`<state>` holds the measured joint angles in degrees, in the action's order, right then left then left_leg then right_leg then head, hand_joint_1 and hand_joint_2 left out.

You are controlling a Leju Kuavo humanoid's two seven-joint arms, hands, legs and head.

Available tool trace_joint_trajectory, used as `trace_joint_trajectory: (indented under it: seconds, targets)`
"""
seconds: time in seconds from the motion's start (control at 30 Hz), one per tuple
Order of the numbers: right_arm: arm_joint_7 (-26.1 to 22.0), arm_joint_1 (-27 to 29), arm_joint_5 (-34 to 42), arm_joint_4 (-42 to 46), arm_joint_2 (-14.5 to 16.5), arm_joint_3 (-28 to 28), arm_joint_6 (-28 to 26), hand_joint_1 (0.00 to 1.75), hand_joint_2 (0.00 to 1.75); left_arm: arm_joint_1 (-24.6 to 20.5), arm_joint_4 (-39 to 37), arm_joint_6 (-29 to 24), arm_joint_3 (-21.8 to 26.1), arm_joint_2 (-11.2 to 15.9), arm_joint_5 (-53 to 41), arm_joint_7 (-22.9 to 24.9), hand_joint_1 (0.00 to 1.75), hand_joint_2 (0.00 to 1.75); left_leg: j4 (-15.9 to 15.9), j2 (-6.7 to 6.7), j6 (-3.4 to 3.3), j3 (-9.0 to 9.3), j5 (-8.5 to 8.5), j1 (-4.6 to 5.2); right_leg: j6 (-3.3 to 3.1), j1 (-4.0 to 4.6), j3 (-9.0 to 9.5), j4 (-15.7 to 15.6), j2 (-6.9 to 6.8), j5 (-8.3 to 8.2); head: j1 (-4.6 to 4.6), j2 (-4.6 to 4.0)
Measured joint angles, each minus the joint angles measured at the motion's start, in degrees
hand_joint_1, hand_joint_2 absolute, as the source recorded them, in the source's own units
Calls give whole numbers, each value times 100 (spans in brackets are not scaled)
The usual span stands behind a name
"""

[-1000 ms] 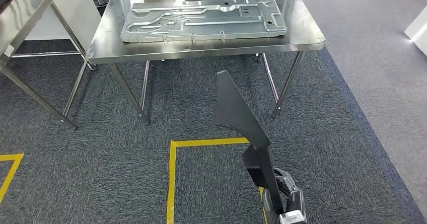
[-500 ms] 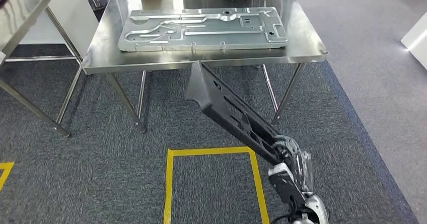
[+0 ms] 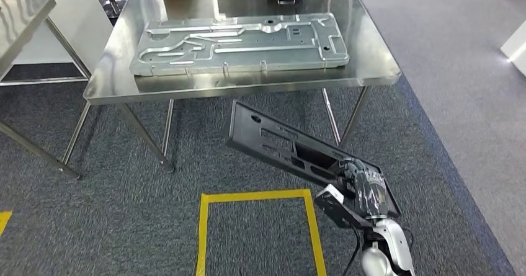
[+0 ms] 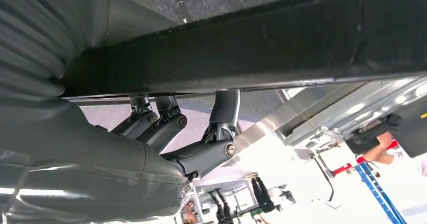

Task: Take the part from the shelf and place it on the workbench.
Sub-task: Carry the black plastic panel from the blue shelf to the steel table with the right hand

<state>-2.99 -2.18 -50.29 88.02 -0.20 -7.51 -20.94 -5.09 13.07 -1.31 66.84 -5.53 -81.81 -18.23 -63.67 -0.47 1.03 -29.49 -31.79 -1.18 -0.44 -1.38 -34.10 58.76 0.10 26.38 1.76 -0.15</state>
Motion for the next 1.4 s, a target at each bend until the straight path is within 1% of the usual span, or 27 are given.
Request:
trace_joint_trajectory:
  seconds: [0.1,0.13,0.17,0.23,0.27,0.3,0.37,0.47,0.5,0.57,0.63,0.67,0.7,0.77,0.83,0.93,1.0,1.03,1.1,1.13,1.17,1.2,1.23,1.27,1.33,1.37,1.4]
  targets:
    - [0,-25,1,-60,-2,-1,0,175,175,-2,0,0,-1,2,-1,0,0,175,-1006,13,6,-711,-406,8,-65,53,125,-2,2,125,0,0]
    - [0,-25,1,-81,-2,-2,0,175,175,7,0,0,-1,2,-1,0,0,175,-1099,13,-11,-856,-429,15,-75,76,180,-2,6,171,-1,0]
    - [0,-25,1,-98,-3,-2,0,175,175,16,0,0,-1,2,-1,0,0,175,-989,13,-44,-901,-315,27,-82,100,242,-3,10,217,0,0]
    - [0,-30,0,-118,-4,-3,0,175,175,25,0,0,-1,8,-1,0,0,175,-312,15,-177,-768,225,86,-88,140,371,-11,11,311,-1,0]
    - [-1,-36,0,-128,-4,-4,1,175,175,26,0,0,-1,15,-1,0,0,175,-3,17,-248,-690,420,125,-79,154,424,-19,14,353,-1,0]
    - [-1,-43,1,-137,-4,-4,1,175,175,24,0,0,-1,23,-1,0,0,175,225,12,-307,-620,514,164,-57,155,460,-30,17,390,-2,0]
    - [7,-50,-28,-155,-4,-8,-1,175,175,30,0,-1,-1,36,-2,1,0,175,385,4,-374,-558,497,212,12,146,526,-12,25,399,-2,0]
    - [110,-73,-331,-168,-26,-22,-28,175,175,32,-1,2,-4,40,-14,4,0,175,570,3,-422,-311,591,176,115,136,550,176,20,432,-3,0]
    - [168,-98,-486,-172,-39,-28,-39,175,175,22,-2,5,-8,39,-21,10,0,175,610,4,-427,-235,594,158,150,127,457,366,18,520,-2,0]
    - [292,-145,-807,-190,-76,-39,-42,175,175,-1,-2,14,-27,36,-31,27,0,175,635,4,-436,-173,556,150,220,84,50,961,16,784,-2,0]
    - [411,-169,-1114,-224,-126,-56,3,175,175,-7,-2,23,-51,32,-33,46,0,175,633,-6,-418,-116,482,139,275,35,-368,1384,13,942,-2,0]
    - [460,-181,-1258,-242,-156,-68,32,175,175,-2,-3,28,-65,30,-35,53,0,175,630,-13,-398,-65,435,127,299,14,-456,1342,10,865,-2,0]
    - [502,-203,-1397,-257,-185,-85,62,175,175,4,-3,33,-79,27,-38,61,0,175,626,-20,-369,0,380,110,323,-6,-457,1127,5,664,-2,0]
    - [574,-290,-1665,-285,-248,-135,121,175,175,3,-4,37,-113,21,-46,74,0,175,602,-24,-290,135,250,85,354,-34,-332,455,-11,94,-2,0]
    - [631,-422,-1886,-307,-307,-216,203,175,175,-28,-4,37,-134,17,-51,93,0,175,590,-19,-202,187,146,84,287,-14,-267,95,-21,-171,-2,0]
    - [673,-675,-2164,-314,-377,-377,461,175,175,-64,-4,61,-151,14,-85,120,0,175,517,-5,-96,195,121,87,115,1,-220,59,-5,-132,0,0]
    - [699,-988,-2326,-337,-425,-534,753,175,175,-100,-4,97,-173,11,-121,143,0,175,113,2,-53,-3,117,71,30,-10,-135,33,11,-82,0,0]
    - [716,-1171,-2368,-365,-438,-628,885,175,175,-124,-4,113,-189,10,-134,156,0,175,-226,4,-35,-221,55,62,1,-9,-94,22,14,-50,0,0]
    - [742,-1531,-2393,-451,-447,-830,1069,175,175,-166,-4,132,-228,11,-157,186,0,175,-896,7,-9,-731,-206,56,-33,4,-7,20,20,37,-1,0]
    - [749,-1679,-2393,-509,-448,-939,1127,175,175,-173,-5,136,-248,10,-165,199,0,175,-1071,7,-2,-924,-315,56,-34,12,53,20,22,88,0,0]
    - [754,-1806,-2393,-571,-447,-1044,1167,175,175,-175,-5,139,-265,10,-171,208,0,175,-1078,7,-7,-1037,-329,56,-32,19,126,20,23,144,-1,0]
    - [758,-1917,-2393,-635,-445,-1146,1199,175,175,-173,-6,142,-275,9,-176,214,0,175,-907,8,-23,-1066,-203,56,-26,25,211,20,21,206,0,0]
    - [764,-2014,-2393,-697,-441,-1243,1223,175,175,-172,-7,143,-280,9,-181,217,0,175,-592,9,-51,-1030,56,58,-17,30,299,19,17,270,0,0]
    - [773,-2105,-2393,-760,-435,-1332,1244,175,175,-167,-7,144,-282,11,-185,221,0,175,-223,12,-89,-983,407,66,-3,37,380,20,13,336,-1,0]
    - [800,-2269,-2395,-885,-413,-1486,1277,175,175,-166,-7,147,-285,16,-192,234,0,175,262,20,-141,-895,823,98,54,49,477,11,18,446,-1,0]
    - [815,-2331,-2400,-938,-403,-1545,1289,175,175,-165,-7,149,-287,19,-194,242,0,175,349,20,-159,-881,884,113,91,54,509,16,22,476,-1,0]
    - [826,-2388,-2407,-978,-392,-1597,1301,175,175,-171,-7,151,-290,19,-196,249,0,175,364,18,-178,-843,835,121,130,57,535,19,25,482,-1,0]
